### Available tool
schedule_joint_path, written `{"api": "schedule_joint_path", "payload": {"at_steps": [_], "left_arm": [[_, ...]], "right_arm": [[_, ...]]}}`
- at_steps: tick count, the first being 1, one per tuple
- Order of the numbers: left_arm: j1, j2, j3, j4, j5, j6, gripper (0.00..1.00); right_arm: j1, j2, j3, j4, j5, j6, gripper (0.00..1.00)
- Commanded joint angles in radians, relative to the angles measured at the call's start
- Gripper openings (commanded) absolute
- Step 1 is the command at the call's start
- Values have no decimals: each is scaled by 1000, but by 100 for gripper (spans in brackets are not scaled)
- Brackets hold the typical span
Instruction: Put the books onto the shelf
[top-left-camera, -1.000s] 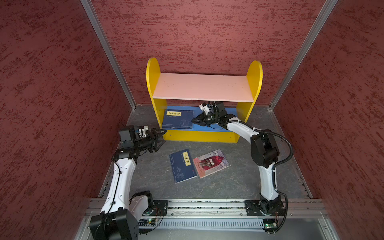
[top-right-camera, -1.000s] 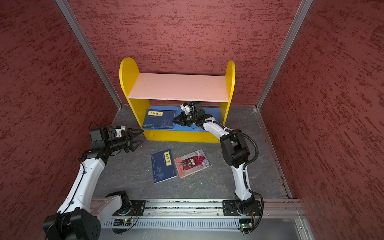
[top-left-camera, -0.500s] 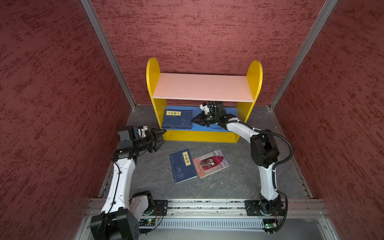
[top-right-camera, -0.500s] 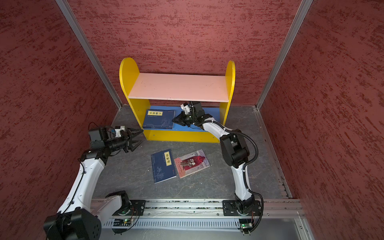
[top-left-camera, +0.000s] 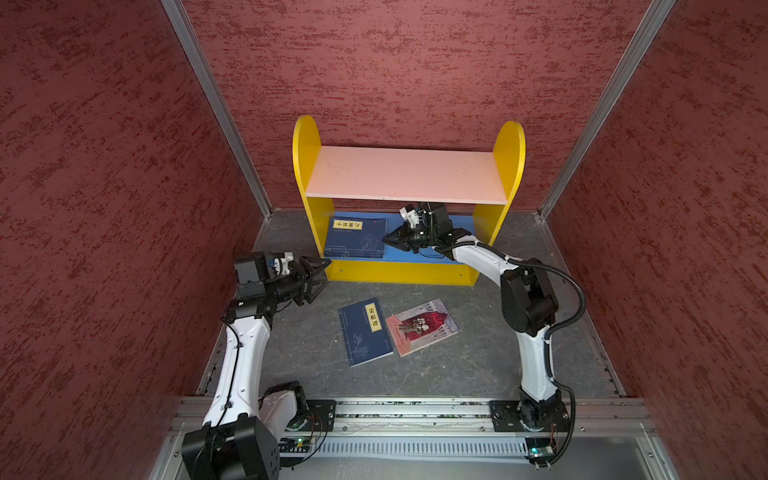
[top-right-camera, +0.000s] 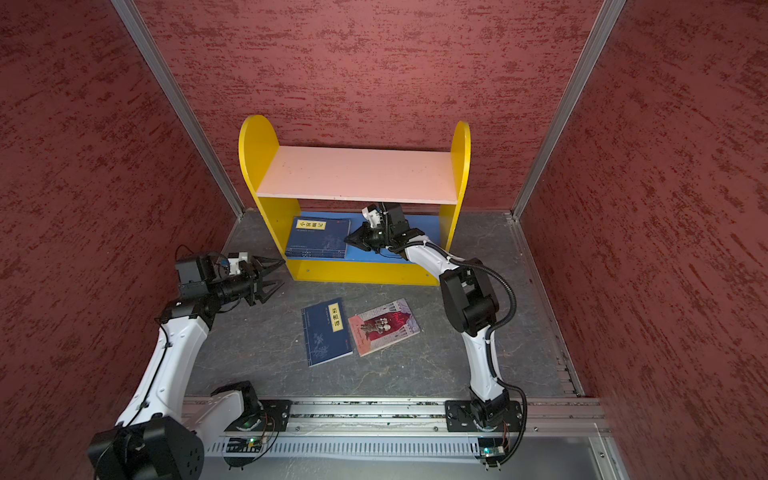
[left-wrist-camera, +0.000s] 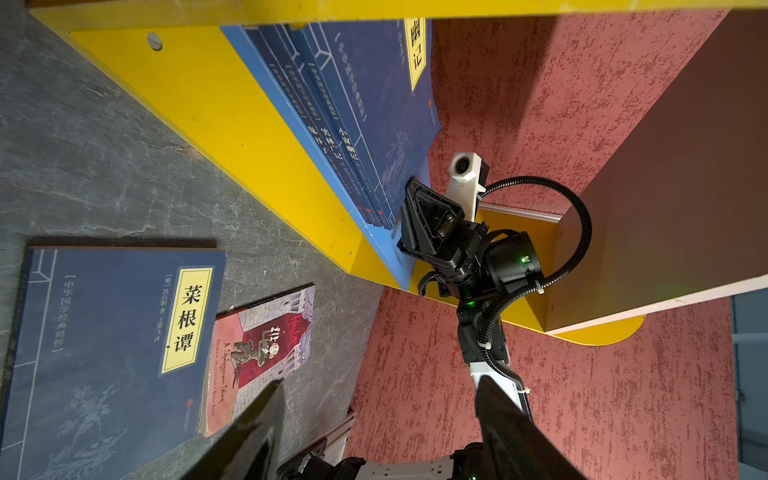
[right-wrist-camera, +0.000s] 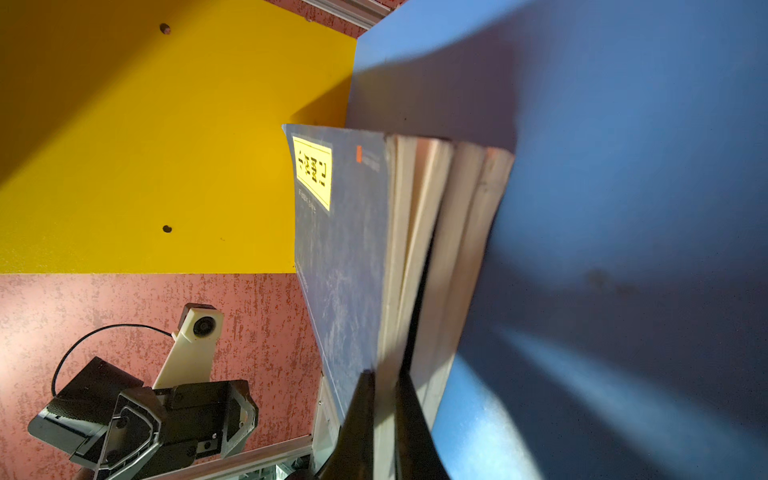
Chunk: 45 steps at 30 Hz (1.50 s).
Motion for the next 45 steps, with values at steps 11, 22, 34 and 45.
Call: {"api": "schedule_joint_path", "payload": {"at_steps": [11, 22, 34, 45], "left_arm": [[10, -2, -14, 17, 12, 19, 73], [16, -1, -16, 15, 17, 22, 73], [18, -5, -9, 8, 21, 20, 73], [19, -13, -2, -6, 19, 23, 73]], "right_arm": [[21, 17, 69, -78, 8, -72, 2], [31, 34, 104, -116, 15, -89, 2], [31, 25, 106, -135, 48, -104, 21], [31, -69, 19, -91, 142, -100, 33]]}}
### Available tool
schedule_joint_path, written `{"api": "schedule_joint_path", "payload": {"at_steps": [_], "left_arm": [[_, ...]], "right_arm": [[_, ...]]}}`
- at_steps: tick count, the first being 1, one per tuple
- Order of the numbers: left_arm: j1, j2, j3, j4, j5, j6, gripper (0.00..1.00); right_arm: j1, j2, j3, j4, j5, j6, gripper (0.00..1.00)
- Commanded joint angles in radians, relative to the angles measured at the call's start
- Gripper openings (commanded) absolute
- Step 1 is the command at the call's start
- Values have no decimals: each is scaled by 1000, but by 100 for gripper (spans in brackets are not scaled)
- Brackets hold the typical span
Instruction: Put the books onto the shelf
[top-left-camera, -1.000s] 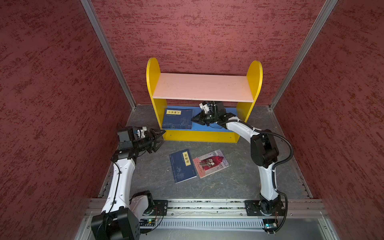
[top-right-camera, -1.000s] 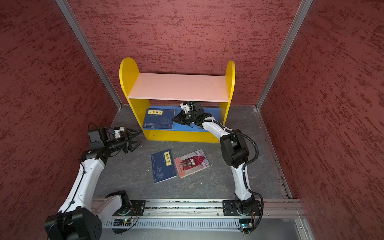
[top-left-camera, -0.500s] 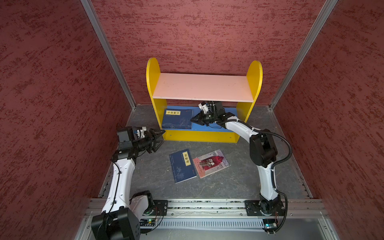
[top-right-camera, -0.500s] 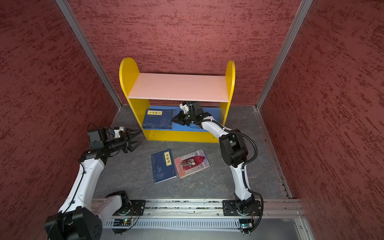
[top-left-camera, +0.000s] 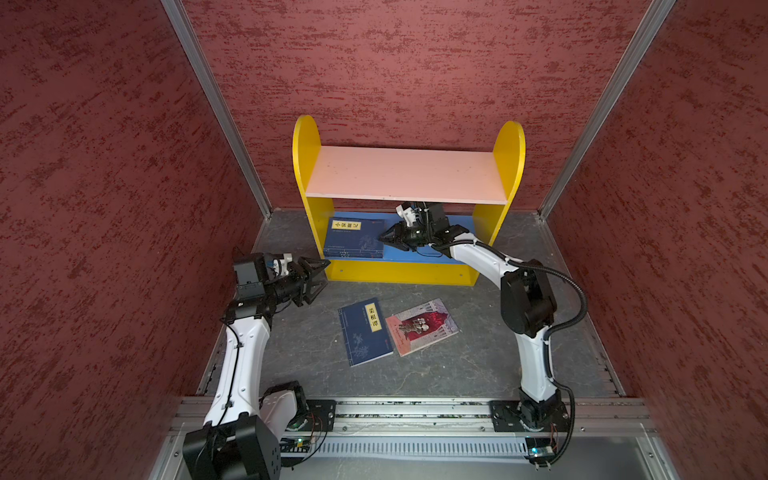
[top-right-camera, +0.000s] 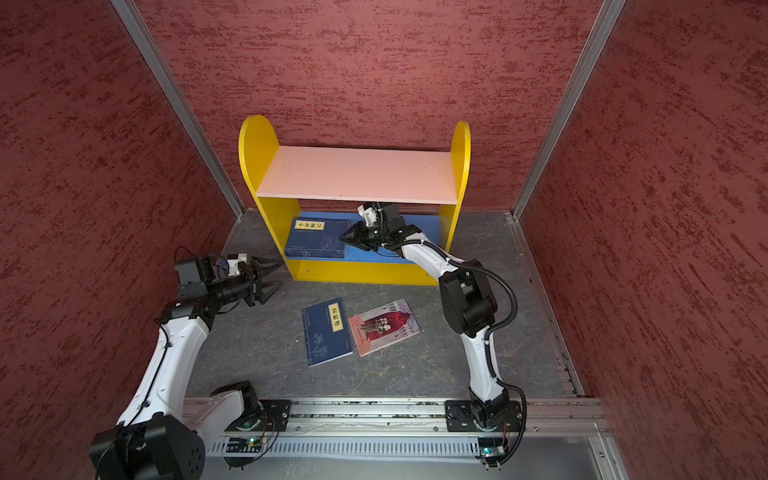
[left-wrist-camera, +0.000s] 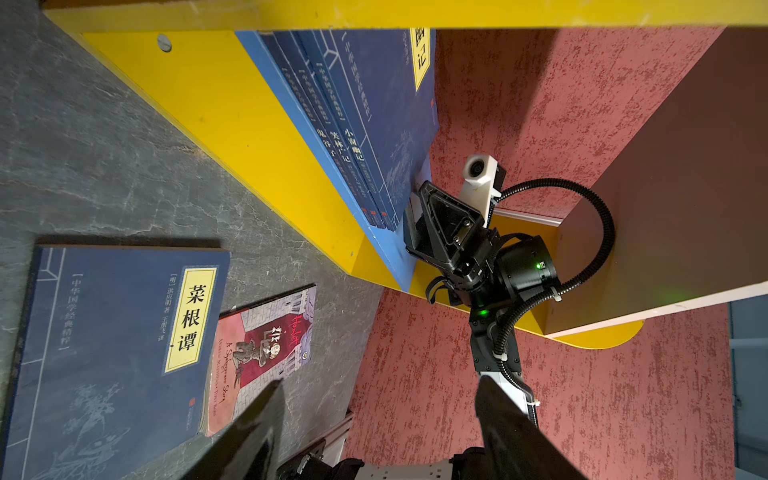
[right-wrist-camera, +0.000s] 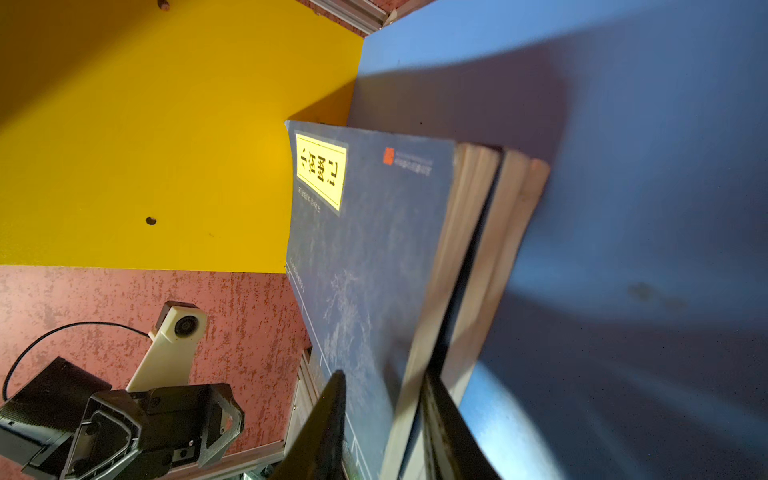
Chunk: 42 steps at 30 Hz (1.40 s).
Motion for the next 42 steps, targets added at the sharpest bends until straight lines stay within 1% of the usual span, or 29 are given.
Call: {"api": "schedule_joint_path", "payload": {"at_steps": [1, 8, 13, 15, 18, 22, 25, 26, 27, 30, 33, 34, 37, 40, 42], "left_arm": [[8, -13, 7, -7, 13, 24, 73], [9, -17, 9, -24, 8, 25, 73], [9, -28, 7, -109, -27, 80, 73], [9, -24, 13, -168, -51, 123, 73], [9, -12, 26, -267, -120, 192, 74], [9, -5, 18, -317, -175, 238, 75], [3, -9, -7, -324, -208, 257, 75], [-2, -9, -15, -328, -223, 266, 75], [-6, -8, -24, -335, -247, 282, 75], [-37, -13, -53, -333, -308, 332, 75], [-101, 3, -67, -344, -369, 401, 76], [-128, 8, -70, -340, -376, 418, 76], [-202, 19, -89, -303, -419, 459, 78], [-251, 37, -118, -278, -464, 477, 79], [-279, 79, -118, -280, -494, 490, 79]], "right_arm": [[2, -63, -40, 16, 62, -12, 34], [1, -101, -79, 21, 80, -16, 35], [0, -176, -167, 65, 107, -4, 35], [1, -224, -230, 92, 112, 3, 35], [0, -331, -371, 145, 122, 14, 35], [2, -495, -565, 169, 155, 9, 35], [8, -631, -709, 169, 180, 2, 36], [10, -656, -747, 164, 185, 1, 36], [16, -718, -795, 152, 196, 2, 36], [65, -797, -885, 124, 240, -6, 39], [150, -812, -912, 50, 308, -29, 41], [186, -812, -911, 20, 348, -36, 41], [277, -794, -925, 16, 408, -21, 45], [325, -743, -928, 57, 417, 1, 46], [351, -697, -929, 101, 427, 18, 46]]}}
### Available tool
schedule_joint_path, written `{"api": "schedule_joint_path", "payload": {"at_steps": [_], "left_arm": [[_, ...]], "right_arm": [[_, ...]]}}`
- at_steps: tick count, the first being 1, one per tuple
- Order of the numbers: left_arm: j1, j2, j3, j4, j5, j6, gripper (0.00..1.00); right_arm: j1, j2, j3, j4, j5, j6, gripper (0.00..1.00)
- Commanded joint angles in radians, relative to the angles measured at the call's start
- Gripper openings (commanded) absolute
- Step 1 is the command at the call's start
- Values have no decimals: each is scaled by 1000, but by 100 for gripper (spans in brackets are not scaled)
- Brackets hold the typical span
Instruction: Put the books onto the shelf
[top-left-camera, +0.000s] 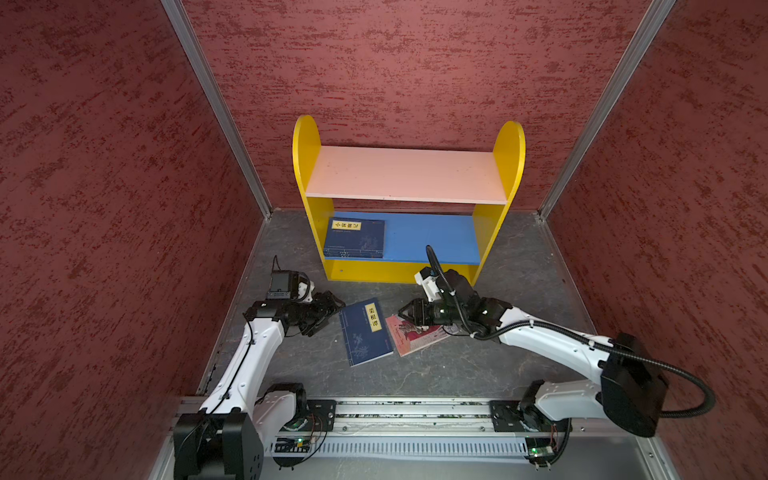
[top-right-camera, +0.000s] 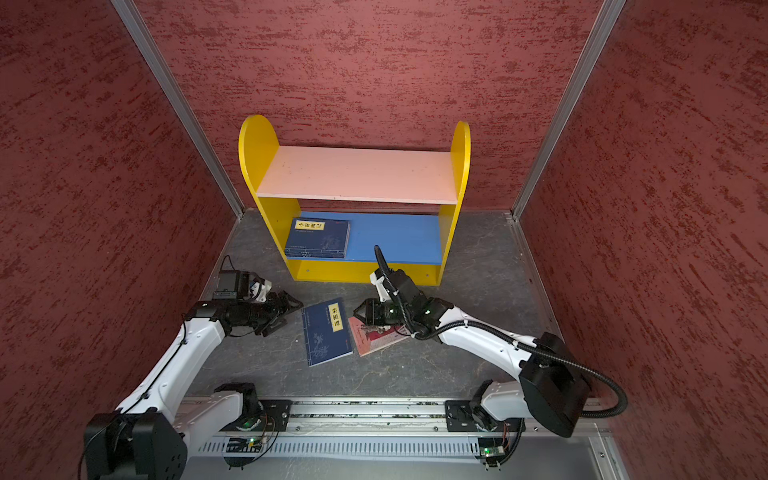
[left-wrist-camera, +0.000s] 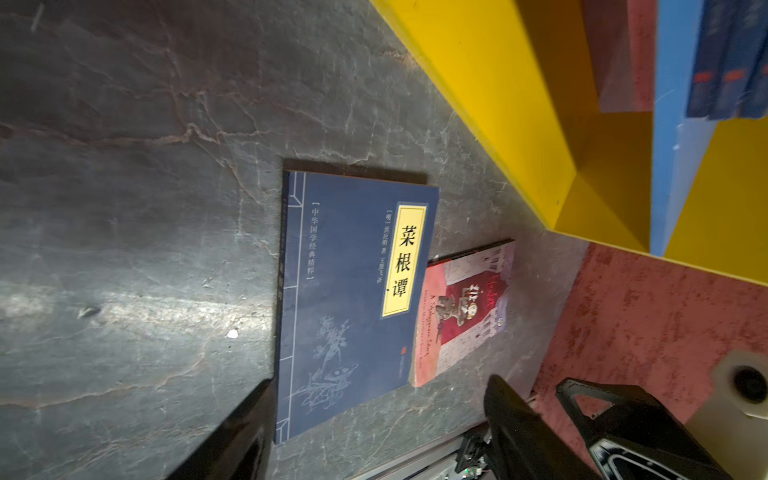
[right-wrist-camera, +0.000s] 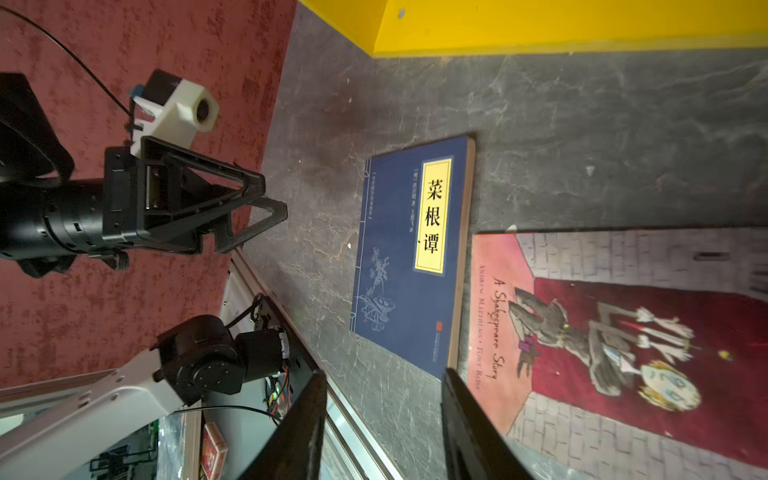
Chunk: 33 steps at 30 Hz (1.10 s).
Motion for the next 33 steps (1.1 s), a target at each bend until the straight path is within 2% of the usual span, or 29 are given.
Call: {"api": "schedule_joint_path", "payload": {"at_steps": [1, 6, 8, 14, 24, 28, 33], "left_arm": [[-31, 62, -6, 33, -76, 64, 80], [-53, 185, -11, 69, -50, 88, 81], [-76, 218, -6, 71, -76, 108, 81], [-103, 290, -17, 104, -55, 132, 82], [-115, 360, -46, 150, -32, 143, 82], [-117, 363, -48, 155, -16, 145, 82], [-138, 354, -62, 175, -8, 153, 83]], "right_arm": [[29, 65, -13, 72, 67, 28, 46], [65, 219, 32, 113, 84, 48, 45], [72, 260, 45, 132, 77, 53, 45], [78, 327, 78, 144, 82, 58, 45], [83, 426, 180, 82, 69, 27, 45], [84, 447, 191, 58, 87, 27, 45], [86, 481, 201, 52, 55, 23, 45]]}}
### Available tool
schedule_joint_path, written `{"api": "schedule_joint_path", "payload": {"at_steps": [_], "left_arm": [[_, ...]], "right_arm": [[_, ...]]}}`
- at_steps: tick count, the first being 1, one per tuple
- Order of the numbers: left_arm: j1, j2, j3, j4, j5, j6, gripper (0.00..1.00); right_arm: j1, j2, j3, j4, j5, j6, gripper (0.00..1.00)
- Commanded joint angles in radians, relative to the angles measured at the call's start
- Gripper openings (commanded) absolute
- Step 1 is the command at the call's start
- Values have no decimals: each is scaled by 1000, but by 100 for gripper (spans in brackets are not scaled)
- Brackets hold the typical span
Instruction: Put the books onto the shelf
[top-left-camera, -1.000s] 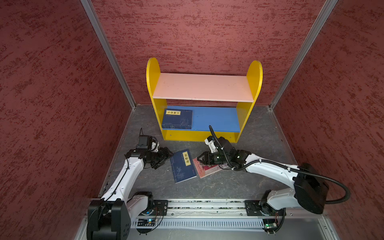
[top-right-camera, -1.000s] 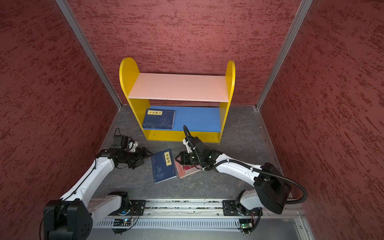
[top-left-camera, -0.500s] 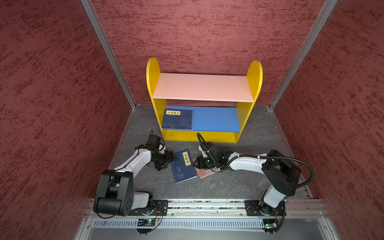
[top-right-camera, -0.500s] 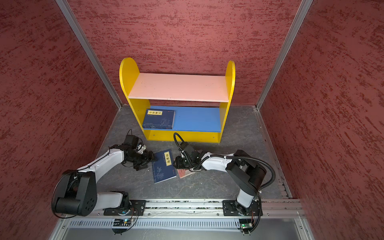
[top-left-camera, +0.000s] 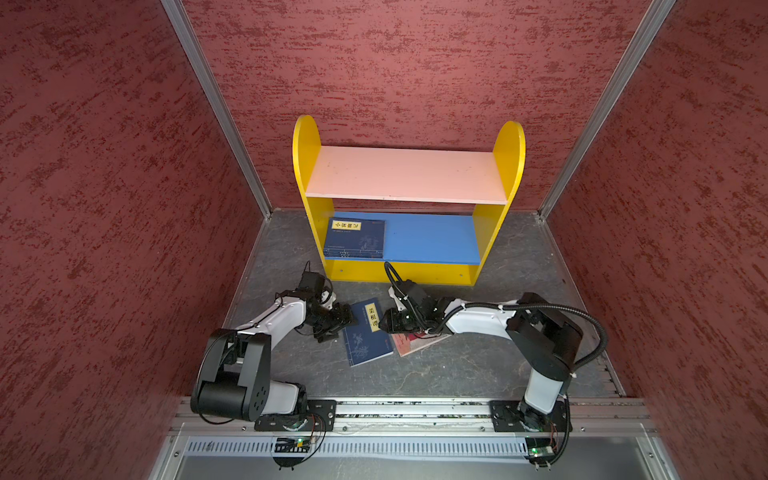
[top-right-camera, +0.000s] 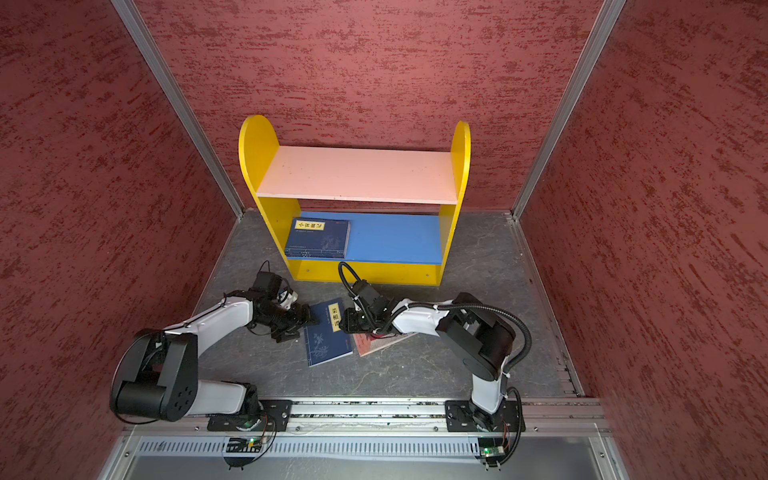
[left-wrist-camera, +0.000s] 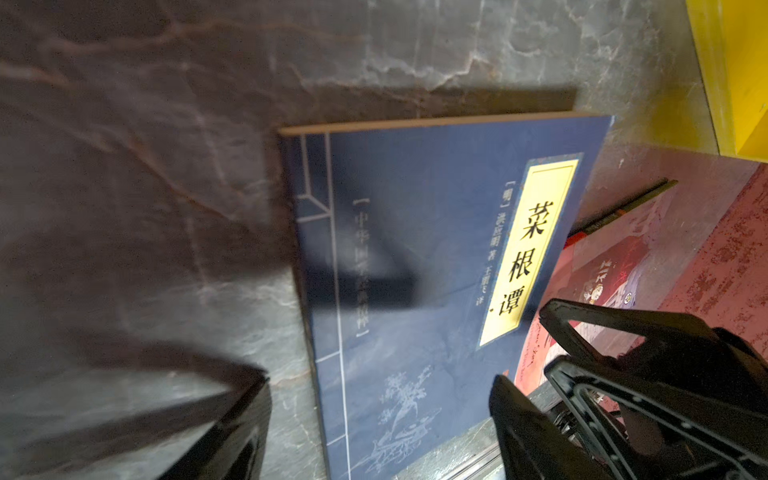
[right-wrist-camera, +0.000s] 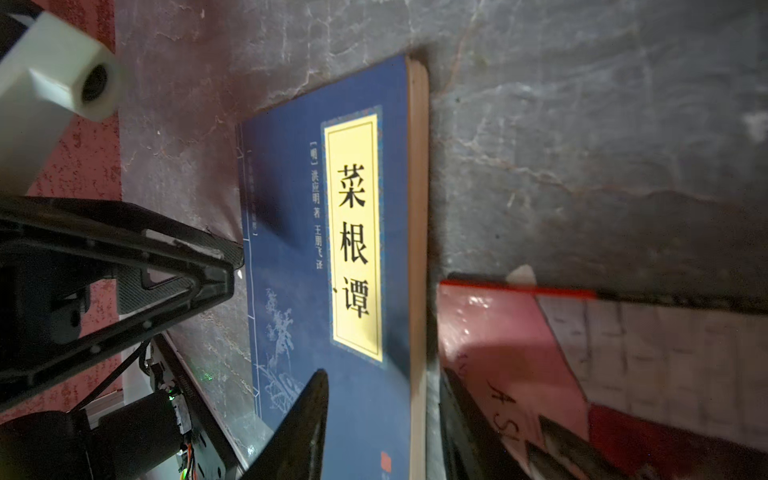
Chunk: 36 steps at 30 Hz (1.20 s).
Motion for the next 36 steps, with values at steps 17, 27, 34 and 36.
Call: {"api": "schedule_joint_path", "payload": {"at_steps": [17, 27, 34, 36], "left_arm": [[-33, -77, -30, -12, -128, 21, 84], [-52, -22, -45, 22, -75, 14, 85], [-54, -6, -54, 42, -39, 11, 86], [-53, -4, -58, 46, -26, 8, 87]], "right_arm": [[15, 4, 12, -19, -7, -10, 46], [18, 19, -8, -10, -22, 12, 46], [23, 44, 17, -28, -53, 1, 47], [25, 65, 23, -34, -45, 4, 47]]}}
